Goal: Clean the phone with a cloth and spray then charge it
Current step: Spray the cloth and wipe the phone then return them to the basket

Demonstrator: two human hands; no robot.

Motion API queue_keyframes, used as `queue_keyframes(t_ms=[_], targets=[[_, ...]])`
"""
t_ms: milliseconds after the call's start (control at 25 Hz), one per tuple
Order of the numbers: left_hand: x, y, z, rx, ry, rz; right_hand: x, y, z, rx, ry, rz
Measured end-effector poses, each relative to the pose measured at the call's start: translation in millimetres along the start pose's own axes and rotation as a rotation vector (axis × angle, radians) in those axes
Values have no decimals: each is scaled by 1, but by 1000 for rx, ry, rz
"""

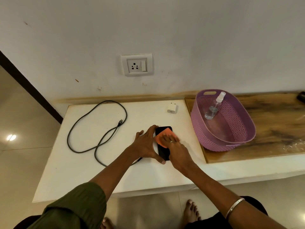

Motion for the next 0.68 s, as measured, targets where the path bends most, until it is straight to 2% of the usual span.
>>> queue_keyframes(t_ms=[40, 120, 200, 360, 440, 560, 680], targets=[[-1, 0, 0, 4, 5, 5, 4, -4, 3, 5, 111, 17], [-2, -2, 0, 10, 16, 9, 13, -8, 5, 10, 207, 103], [-2, -3, 1, 10, 29, 8, 13, -4, 3, 45, 204, 157], [-1, -3, 2, -22, 23, 7, -3, 14, -15, 146, 135, 159], [-1, -3, 2, -37, 16, 5, -9, 25, -26, 164, 112, 124], [-1, -2, 2, -33, 22, 0, -5, 34, -20, 19, 79, -26], [-1, -2, 1, -25, 12, -3, 8, 20, -11, 55, 123, -33]])
Point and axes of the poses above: each hand's wrist, its own x-axis away from the middle knuckle, its own y-axis out of the back of the hand, z = x × y, the point moved 1 cm from there along -x, towards the middle knuckle, and after that the axes turned 4 degrees about -x, right-handed, at the moved point
